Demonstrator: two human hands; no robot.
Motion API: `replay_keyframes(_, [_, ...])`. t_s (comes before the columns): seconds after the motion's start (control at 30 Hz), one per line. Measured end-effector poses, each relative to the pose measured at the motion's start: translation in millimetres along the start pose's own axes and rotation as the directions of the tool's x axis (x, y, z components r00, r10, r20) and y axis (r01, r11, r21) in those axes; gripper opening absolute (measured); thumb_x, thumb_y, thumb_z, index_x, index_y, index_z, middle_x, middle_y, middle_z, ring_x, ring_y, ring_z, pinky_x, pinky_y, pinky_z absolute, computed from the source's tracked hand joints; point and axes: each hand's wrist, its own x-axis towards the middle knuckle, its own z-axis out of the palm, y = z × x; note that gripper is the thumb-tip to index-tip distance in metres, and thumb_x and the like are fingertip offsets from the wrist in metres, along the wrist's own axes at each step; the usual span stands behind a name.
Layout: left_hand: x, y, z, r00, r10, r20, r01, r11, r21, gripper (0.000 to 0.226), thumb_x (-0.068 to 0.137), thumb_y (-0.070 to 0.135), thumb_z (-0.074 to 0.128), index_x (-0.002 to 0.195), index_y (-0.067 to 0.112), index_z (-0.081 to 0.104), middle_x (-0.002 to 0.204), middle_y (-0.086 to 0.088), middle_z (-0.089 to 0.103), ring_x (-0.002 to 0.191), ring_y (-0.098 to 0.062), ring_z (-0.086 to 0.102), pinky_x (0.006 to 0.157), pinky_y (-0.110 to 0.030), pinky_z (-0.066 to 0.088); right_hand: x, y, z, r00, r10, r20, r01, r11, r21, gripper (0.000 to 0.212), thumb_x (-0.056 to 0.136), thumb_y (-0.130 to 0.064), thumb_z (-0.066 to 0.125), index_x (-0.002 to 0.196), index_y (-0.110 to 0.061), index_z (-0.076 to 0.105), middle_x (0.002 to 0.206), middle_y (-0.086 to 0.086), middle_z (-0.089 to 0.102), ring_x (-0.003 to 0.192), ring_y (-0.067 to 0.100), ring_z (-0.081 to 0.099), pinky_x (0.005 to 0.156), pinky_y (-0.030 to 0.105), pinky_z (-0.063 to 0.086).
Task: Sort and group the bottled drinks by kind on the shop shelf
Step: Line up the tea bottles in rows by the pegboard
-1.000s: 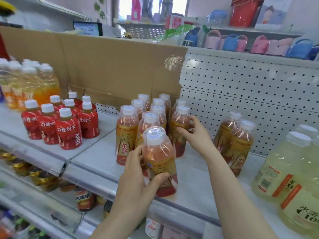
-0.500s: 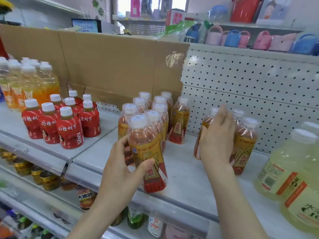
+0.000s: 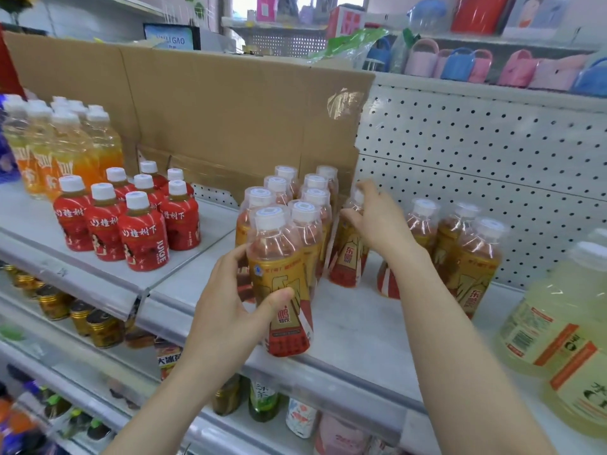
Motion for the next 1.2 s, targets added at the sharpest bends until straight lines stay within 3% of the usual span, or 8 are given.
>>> replay_keyframes(0.2, [2.4, 1.2, -0.8, 1.000, -0.010, 0.021, 0.010, 1.000, -0.011, 0.062, 0.076, 0.040, 0.077, 0.129, 0.042, 0.043, 0.122, 0.023, 0.056, 0.111, 0.000, 0.056, 0.095, -0.034, 0.050, -65.2, 10.0, -29.3, 0.997, 0.044, -0.066, -0.051, 0.991, -0.123, 0.052, 0.100, -0.036, 0.060, 0.144, -0.020, 0.039, 0.127, 0.018, 0.054, 0.113, 0.037, 0.055, 0.080, 0.039, 0.041])
replay_keyframes(0.37, [3.6, 4.6, -3.0, 0.999, -0.009, 0.031, 0.009, 1.000, -0.005, 0.065, 0.073, 0.042, 0.077, 0.130, 0.039, 0.046, 0.122, 0.021, 0.058, 0.108, 0.001, 0.057, 0.096, -0.038, 0.052, -68.3, 6.7, -41.5, 0.963, 0.088, -0.253, -0.197, 0.872, -0.447, 0.045, 0.094, -0.011, 0.061, 0.138, -0.009, 0.049, 0.141, 0.026, 0.040, 0.129, 0.044, 0.039, 0.104, 0.050, 0.036])
replay_keyframes(0.43, [4.3, 5.7, -3.8, 0.999, -0.013, 0.031, 0.013, 1.000, -0.002, 0.066, 0.072, 0.044, 0.077, 0.130, 0.039, 0.046, 0.122, 0.022, 0.058, 0.109, 0.001, 0.057, 0.097, -0.039, 0.053, -39.8, -8.2, -37.4, 0.975, -0.031, -0.222, -0.059, 0.919, -0.391, 0.050, 0.095, -0.005, 0.057, 0.144, -0.012, 0.048, 0.149, 0.023, 0.037, 0.133, 0.042, 0.039, 0.106, 0.050, 0.036])
replay_keyframes(0.53, [4.9, 5.0, -5.5, 0.999, -0.002, 0.047, 0.002, 1.000, 0.011, 0.066, 0.072, 0.048, 0.076, 0.129, 0.043, 0.045, 0.121, 0.024, 0.056, 0.108, 0.004, 0.056, 0.095, -0.037, 0.053, 22.8, -28.8, -21.6, 0.987, -0.112, -0.119, 0.103, 0.992, -0.075, 0.043, 0.103, -0.012, 0.046, 0.146, -0.017, 0.050, 0.144, 0.014, 0.052, 0.129, 0.033, 0.050, 0.104, 0.044, 0.042])
replay_keyframes(0.73, [9.2, 1.9, -10.5, 0.999, -0.010, 0.045, 0.009, 1.000, 0.029, 0.063, 0.069, 0.053, 0.075, 0.123, 0.051, 0.043, 0.118, 0.030, 0.054, 0.102, 0.016, 0.052, 0.094, -0.029, 0.052, 97.9, -28.1, 14.9, 0.989, -0.021, 0.149, -0.036, 0.928, 0.371, 0.043, 0.107, -0.022, 0.046, 0.150, -0.022, 0.048, 0.154, 0.004, 0.048, 0.120, 0.019, 0.057, 0.107, 0.037, 0.041])
replay_keyframes(0.87, [12.0, -0.5, -12.4, 0.998, -0.014, 0.053, 0.013, 1.000, 0.027, 0.057, 0.070, 0.049, 0.077, 0.116, 0.053, 0.044, 0.116, 0.031, 0.055, 0.103, 0.016, 0.052, 0.090, -0.023, 0.051, 105.0, -19.4, 21.5, 0.979, 0.024, 0.201, -0.105, 0.908, 0.406, 0.044, 0.103, -0.017, 0.055, 0.147, -0.022, 0.050, 0.151, 0.008, 0.051, 0.135, 0.026, 0.049, 0.101, 0.034, 0.042])
replay_keyframes(1.03, [10.6, -3.1, -13.0, 0.999, -0.012, 0.053, 0.013, 1.000, -0.008, 0.058, 0.070, 0.050, 0.077, 0.116, 0.054, 0.044, 0.116, 0.030, 0.056, 0.102, 0.015, 0.054, 0.084, -0.017, 0.047, 84.4, -12.2, 6.8, 0.994, 0.099, 0.038, -0.105, 0.969, 0.222, 0.043, 0.104, -0.017, 0.049, 0.147, -0.015, 0.049, 0.143, 0.011, 0.057, 0.120, 0.027, 0.059, 0.083, 0.029, 0.043])
replay_keyframes(1.2, [10.7, -1.1, -12.0, 0.998, -0.007, 0.056, 0.008, 1.000, -0.016, 0.072, 0.058, 0.064, 0.067, 0.124, 0.047, 0.045, 0.118, 0.025, 0.058, 0.103, 0.008, 0.057, 0.084, -0.018, 0.046, 37.9, -3.1, -25.5, 0.991, 0.122, 0.062, -0.127, 0.988, 0.085, 0.037, 0.105, -0.017, 0.046, 0.141, -0.020, 0.056, 0.130, 0.009, 0.064, 0.095, 0.021, 0.060, 0.077, 0.028, 0.040])
